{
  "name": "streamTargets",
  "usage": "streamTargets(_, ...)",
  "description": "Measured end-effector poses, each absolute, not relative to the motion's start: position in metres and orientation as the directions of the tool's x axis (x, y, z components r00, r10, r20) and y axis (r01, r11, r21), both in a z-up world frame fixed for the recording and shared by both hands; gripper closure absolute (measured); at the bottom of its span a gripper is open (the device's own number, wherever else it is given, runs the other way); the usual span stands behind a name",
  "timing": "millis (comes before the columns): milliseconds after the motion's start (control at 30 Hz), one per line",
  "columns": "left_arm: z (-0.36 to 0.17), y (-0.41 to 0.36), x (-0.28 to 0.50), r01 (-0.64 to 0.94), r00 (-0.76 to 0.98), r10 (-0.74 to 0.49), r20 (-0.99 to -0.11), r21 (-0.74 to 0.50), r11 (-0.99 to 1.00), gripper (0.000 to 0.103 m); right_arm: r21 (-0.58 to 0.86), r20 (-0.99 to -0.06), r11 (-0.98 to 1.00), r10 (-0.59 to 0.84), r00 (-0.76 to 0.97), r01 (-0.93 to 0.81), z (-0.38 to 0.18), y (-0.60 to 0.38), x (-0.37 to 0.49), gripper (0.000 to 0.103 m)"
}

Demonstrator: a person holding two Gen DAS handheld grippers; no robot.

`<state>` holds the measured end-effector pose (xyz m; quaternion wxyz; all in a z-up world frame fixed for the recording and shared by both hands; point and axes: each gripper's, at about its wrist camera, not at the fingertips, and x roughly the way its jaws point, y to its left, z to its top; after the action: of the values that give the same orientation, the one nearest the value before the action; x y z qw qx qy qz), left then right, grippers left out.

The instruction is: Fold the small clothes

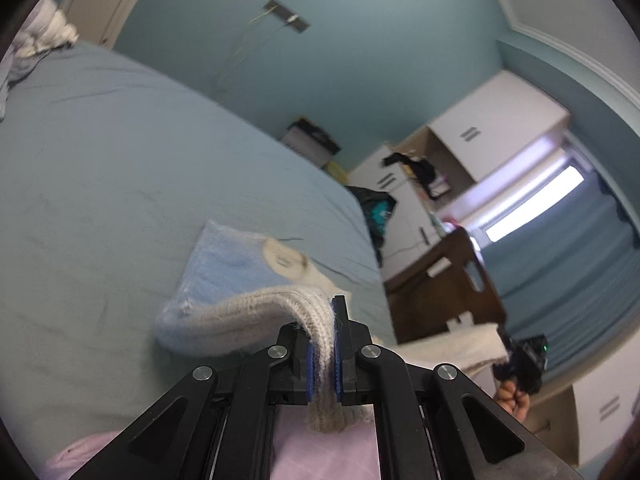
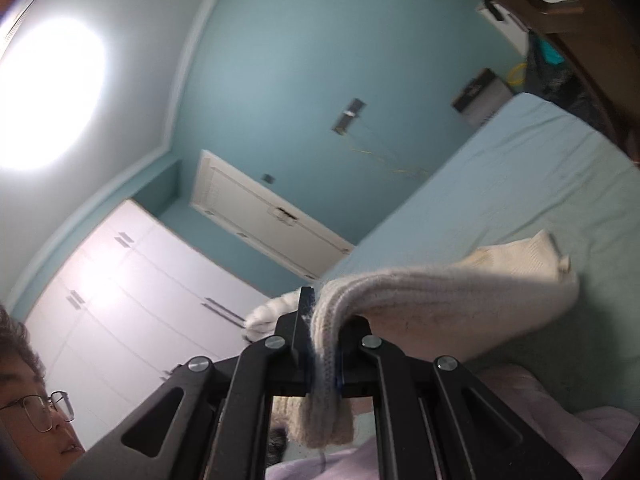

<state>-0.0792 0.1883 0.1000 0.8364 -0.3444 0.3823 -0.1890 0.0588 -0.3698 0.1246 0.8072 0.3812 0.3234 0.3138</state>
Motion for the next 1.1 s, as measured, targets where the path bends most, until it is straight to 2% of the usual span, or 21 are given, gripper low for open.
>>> streamTargets(133, 0.058, 0.191, 0.013, -0.045, 0.585, -0.601, -0.544, -0.762, 0.646, 0.097, 0.866, -0.343, 0.488, 0.742, 0.576, -0.113, 0.069, -0.378, 0.125, 0.099)
streamTargets(300, 0.030, 0.173, 0.142, -0.120, 0.562, -0.592, -0.577, -0.766, 0.632, 0.097, 0.835, -0.439, 0.549, 0.684, 0.582, -0.016, 0.032, -0.377, 0.227, 0.099)
streamTargets(367, 0.005, 0.170, 0.194, -0.213, 0.567, -0.566, -0.599, -0.770, 0.602, 0.097, 0.817, -0.492, 0.576, 0.654, 0.575, 0.044, 0.016, -0.376, 0.268, 0.099)
streamTargets(433, -0.034, 0.169, 0.243, -0.285, 0.549, -0.601, -0.581, -0.806, 0.519, 0.096, 0.787, -0.545, 0.612, 0.628, 0.555, 0.080, -0.009, -0.374, 0.307, 0.099)
streamTargets(500, -0.073, 0.167, 0.268, -0.355, 0.527, -0.616, -0.585, -0.811, 0.465, 0.089, 0.753, -0.612, 0.635, 0.577, 0.541, 0.174, -0.038, -0.375, 0.349, 0.095)
streamTargets(533, -0.094, 0.163, 0.275, -0.406, 0.485, -0.594, -0.642, -0.766, 0.497, 0.070, 0.738, -0.646, 0.640, 0.579, 0.498, 0.214, -0.063, -0.372, 0.370, 0.093)
streamTargets(567, -0.106, 0.160, 0.276, -0.447, 0.440, -0.554, -0.706, -0.708, 0.547, 0.029, 0.723, -0.672, 0.647, 0.576, 0.465, 0.242, -0.075, -0.371, 0.379, 0.083)
streamTargets(600, -0.118, 0.157, 0.274, -0.476, 0.392, -0.501, -0.771, -0.636, 0.607, 0.011, 0.682, -0.720, 0.676, 0.555, 0.416, 0.280, -0.092, -0.370, 0.387, 0.068)
streamTargets(633, -0.125, 0.155, 0.268, -0.472, 0.381, -0.447, -0.809, -0.586, 0.658, 0.000, 0.644, -0.757, 0.701, 0.526, 0.389, 0.307, -0.105, -0.371, 0.388, 0.061)
streamTargets(700, -0.132, 0.151, 0.257, -0.416, 0.374, -0.385, -0.844, -0.523, 0.744, 0.000, 0.549, -0.823, 0.775, 0.434, 0.367, 0.314, -0.120, -0.374, 0.380, 0.035)
streamTargets(767, -0.142, 0.147, 0.246, -0.350, 0.332, -0.334, -0.882, -0.444, 0.825, 0.000, 0.485, -0.856, 0.836, 0.394, 0.334, 0.259, -0.135, -0.380, 0.368, 0.026)
streamTargets(867, -0.156, 0.148, 0.233, -0.246, 0.279, -0.301, -0.912, -0.371, 0.896, 0.000, 0.428, -0.890, 0.869, 0.357, 0.285, 0.248, -0.159, -0.397, 0.350, 0.025)
streamTargets(933, -0.165, 0.148, 0.228, -0.193, 0.256, -0.297, -0.920, -0.350, 0.917, 0.000, 0.444, -0.886, 0.864, 0.384, 0.260, 0.237, -0.169, -0.404, 0.339, 0.025)
streamTargets(1100, -0.187, 0.149, 0.217, -0.164, 0.209, -0.380, -0.901, -0.415, 0.895, 0.000, 0.501, -0.853, 0.844, 0.445, 0.272, 0.189, -0.176, -0.397, 0.337, 0.025)
